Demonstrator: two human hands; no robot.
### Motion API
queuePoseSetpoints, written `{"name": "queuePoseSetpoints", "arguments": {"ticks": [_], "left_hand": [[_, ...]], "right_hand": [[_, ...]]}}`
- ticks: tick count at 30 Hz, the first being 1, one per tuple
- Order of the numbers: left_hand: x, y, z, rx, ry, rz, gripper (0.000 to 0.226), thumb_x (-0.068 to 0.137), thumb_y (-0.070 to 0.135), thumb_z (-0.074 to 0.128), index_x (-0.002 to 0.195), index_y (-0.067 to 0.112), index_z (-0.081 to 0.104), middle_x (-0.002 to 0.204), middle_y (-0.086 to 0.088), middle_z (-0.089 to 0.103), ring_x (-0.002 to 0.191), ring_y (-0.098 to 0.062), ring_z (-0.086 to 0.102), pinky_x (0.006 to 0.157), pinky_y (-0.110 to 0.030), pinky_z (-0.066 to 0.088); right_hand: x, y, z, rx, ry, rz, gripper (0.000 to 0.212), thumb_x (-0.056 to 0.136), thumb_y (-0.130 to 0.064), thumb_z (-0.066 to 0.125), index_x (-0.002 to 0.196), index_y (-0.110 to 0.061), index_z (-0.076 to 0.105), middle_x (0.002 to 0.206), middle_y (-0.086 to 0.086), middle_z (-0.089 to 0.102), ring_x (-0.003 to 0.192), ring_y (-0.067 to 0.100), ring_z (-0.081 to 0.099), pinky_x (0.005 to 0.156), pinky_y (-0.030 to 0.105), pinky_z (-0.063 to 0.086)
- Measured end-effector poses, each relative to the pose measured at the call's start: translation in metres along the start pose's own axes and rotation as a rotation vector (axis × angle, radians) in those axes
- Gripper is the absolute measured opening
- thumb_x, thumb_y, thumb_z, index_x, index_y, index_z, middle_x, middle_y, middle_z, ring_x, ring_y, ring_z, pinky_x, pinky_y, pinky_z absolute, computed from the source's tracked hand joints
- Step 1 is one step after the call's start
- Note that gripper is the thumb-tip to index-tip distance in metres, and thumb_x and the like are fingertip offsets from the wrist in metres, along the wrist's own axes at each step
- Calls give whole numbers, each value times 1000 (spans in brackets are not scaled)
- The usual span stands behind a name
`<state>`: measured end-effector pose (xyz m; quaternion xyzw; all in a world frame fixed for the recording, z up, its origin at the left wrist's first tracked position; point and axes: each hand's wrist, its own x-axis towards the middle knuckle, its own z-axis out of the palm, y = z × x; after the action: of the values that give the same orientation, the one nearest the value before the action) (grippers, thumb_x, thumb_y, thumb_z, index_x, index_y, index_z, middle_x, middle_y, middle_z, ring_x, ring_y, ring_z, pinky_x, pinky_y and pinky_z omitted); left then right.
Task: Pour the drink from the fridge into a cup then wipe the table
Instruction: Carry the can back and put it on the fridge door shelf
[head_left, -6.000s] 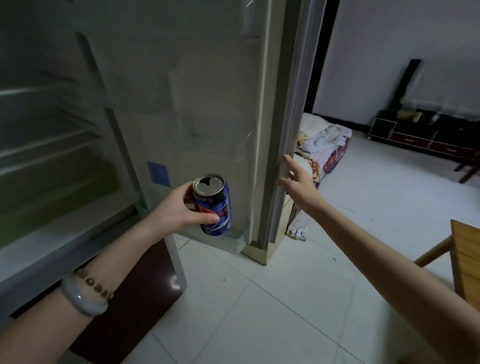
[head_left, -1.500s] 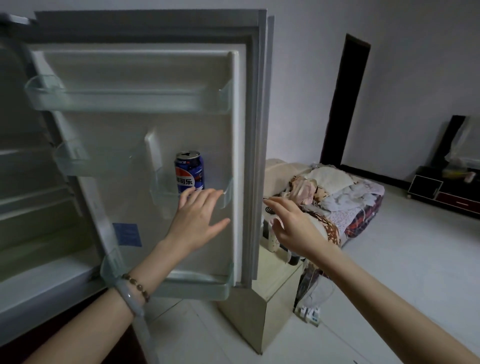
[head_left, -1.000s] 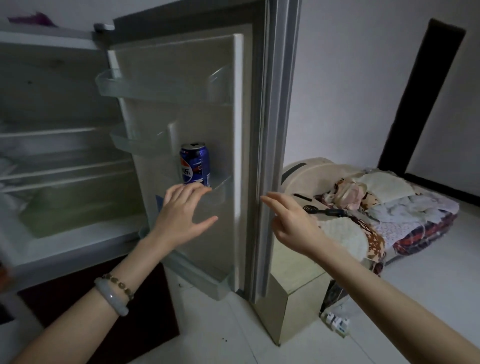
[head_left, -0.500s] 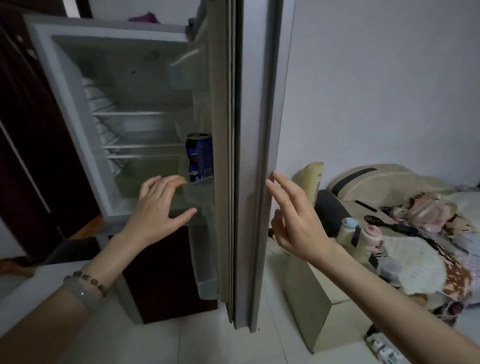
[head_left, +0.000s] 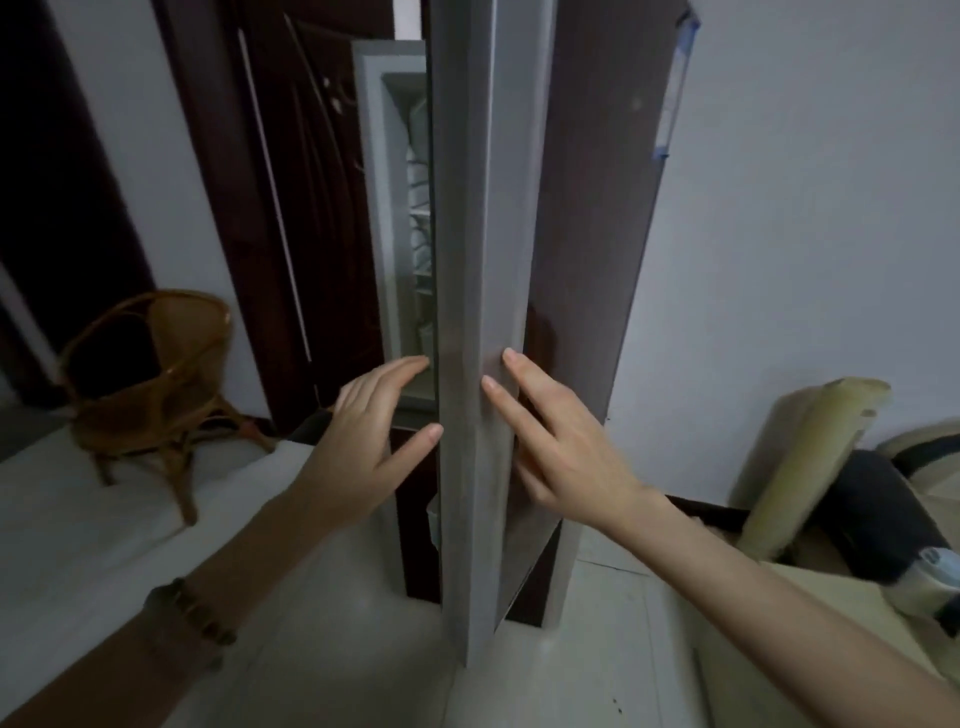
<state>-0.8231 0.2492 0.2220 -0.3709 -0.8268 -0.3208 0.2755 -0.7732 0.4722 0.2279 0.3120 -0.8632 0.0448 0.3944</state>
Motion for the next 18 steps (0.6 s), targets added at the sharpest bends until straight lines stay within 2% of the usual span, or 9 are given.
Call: {"name": "queuePoseSetpoints", "arguments": {"ticks": [2, 4, 6, 8, 10, 12, 14, 16, 18], "left_hand": [[-3, -10, -4, -28, -18, -62, 60, 88, 53, 38, 139, 22, 36, 140, 10, 39, 132, -5, 32, 111, -37, 27], [-1, -24, -5, -75, -55, -152, 66, 85, 57, 39, 142, 23, 34, 142, 8, 41, 131, -6, 35, 110, -39, 30], [3, -39, -5, -203, -65, -237, 67, 82, 58, 43, 141, 30, 31, 137, 13, 42, 126, 0, 40, 106, -30, 35], [11, -57, -6, -353, -42, -293, 60, 79, 56, 49, 135, 41, 29, 130, 23, 43, 120, 9, 43, 99, -16, 38], [22, -80, -7, -412, 4, -320, 60, 78, 52, 53, 132, 39, 33, 128, 24, 44, 115, 12, 46, 91, -7, 39], [34, -109, -8, -400, 46, -333, 67, 76, 50, 57, 136, 25, 39, 125, 18, 51, 111, 9, 51, 89, -9, 42], [48, -142, -9, -378, 74, -359, 68, 74, 48, 60, 133, 19, 44, 120, 15, 55, 106, 4, 56, 89, -17, 46], [64, -174, -11, -357, 90, -379, 58, 75, 40, 67, 126, 21, 48, 114, 10, 59, 101, -1, 59, 89, -24, 50], [79, -204, -12, -335, 96, -374, 46, 79, 23, 73, 120, 19, 51, 109, 5, 61, 96, -5, 61, 87, -27, 52]], "right_hand": [[17, 0, 21, 32, -16, -31, 47, 96, -16, 27, 138, 2, 38, 145, 31, 28, 138, 39, 27, 110, 45, 31], [32, 3, 42, 41, -49, -42, 48, 97, -20, 23, 138, 1, 39, 146, 30, 27, 139, 38, 25, 111, 45, 30], [46, 8, 65, 20, -72, -54, 48, 94, -13, 30, 139, 0, 38, 147, 28, 26, 140, 38, 23, 112, 45, 28], [60, 14, 88, -7, -95, -60, 54, 86, -8, 43, 139, 0, 39, 148, 28, 25, 140, 38, 21, 113, 46, 27], [76, 20, 109, -17, -107, -67, 58, 82, -6, 48, 139, 1, 40, 148, 27, 25, 141, 38, 20, 112, 46, 27], [94, 26, 131, -28, -112, -78, 59, 81, -6, 50, 138, 2, 40, 149, 27, 25, 141, 37, 20, 113, 47, 26], [112, 33, 151, -55, -116, -86, 59, 81, -7, 51, 139, 1, 40, 149, 26, 25, 141, 37, 21, 114, 46, 24], [130, 40, 171, -85, -120, -90, 59, 81, -9, 51, 138, 1, 41, 148, 26, 26, 140, 37, 22, 114, 45, 23], [148, 47, 190, -120, -120, -87, 58, 81, -10, 50, 138, 0, 42, 148, 27, 28, 139, 37, 24, 114, 46, 23]]}}
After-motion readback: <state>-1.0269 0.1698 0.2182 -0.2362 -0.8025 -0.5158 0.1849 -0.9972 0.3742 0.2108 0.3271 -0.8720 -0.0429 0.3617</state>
